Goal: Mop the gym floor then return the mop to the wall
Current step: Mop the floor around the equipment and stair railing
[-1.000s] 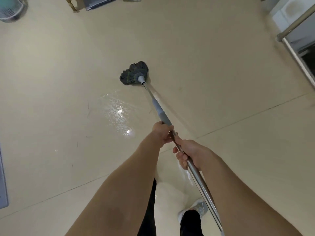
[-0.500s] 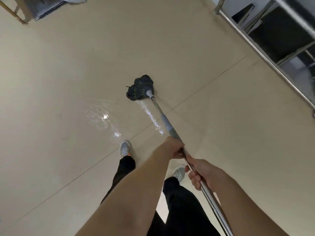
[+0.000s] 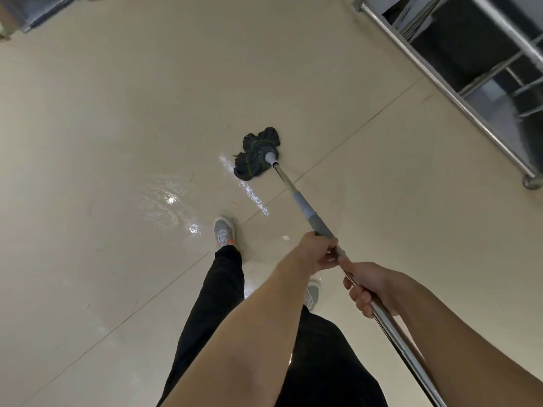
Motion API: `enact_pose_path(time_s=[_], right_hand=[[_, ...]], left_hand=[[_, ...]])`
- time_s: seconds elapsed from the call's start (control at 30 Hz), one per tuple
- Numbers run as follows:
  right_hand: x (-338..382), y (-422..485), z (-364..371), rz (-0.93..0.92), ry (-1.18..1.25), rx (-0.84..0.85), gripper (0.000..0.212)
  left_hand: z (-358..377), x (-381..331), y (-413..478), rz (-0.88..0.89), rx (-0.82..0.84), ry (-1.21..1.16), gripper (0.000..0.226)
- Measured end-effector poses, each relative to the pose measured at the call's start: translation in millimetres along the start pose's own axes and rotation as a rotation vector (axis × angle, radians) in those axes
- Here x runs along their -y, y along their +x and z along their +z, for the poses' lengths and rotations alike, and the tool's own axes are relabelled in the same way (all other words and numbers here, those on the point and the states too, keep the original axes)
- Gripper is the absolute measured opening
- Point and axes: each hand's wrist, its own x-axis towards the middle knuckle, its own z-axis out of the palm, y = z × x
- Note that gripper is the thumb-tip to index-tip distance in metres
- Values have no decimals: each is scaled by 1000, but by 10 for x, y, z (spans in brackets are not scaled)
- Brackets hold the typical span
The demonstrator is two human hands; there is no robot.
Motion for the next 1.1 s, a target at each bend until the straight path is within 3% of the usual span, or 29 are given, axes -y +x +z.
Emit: enact_pose_path(time_s=[0.27, 0.47, 0.6, 0.8, 1.1], right_hand=[[2250, 53, 960, -70, -55, -44, 50], [4039, 172, 1701, -123, -35, -10, 52], [4774, 270, 2164, -164, -15, 60, 51], [4871, 288, 2596, -179, 4, 102, 50], [3855, 182, 2336, -137, -81, 27, 53]], left_hand=[[-1308, -1910, 305, 166, -20, -81, 22], [-2332, -3528, 526, 285, -152, -25, 15], [-2909, -4201, 524, 336, -249, 11, 17], [-3357, -4216, 446, 328, -273, -7, 23], [-2954, -3253, 167, 268, -201, -65, 21]])
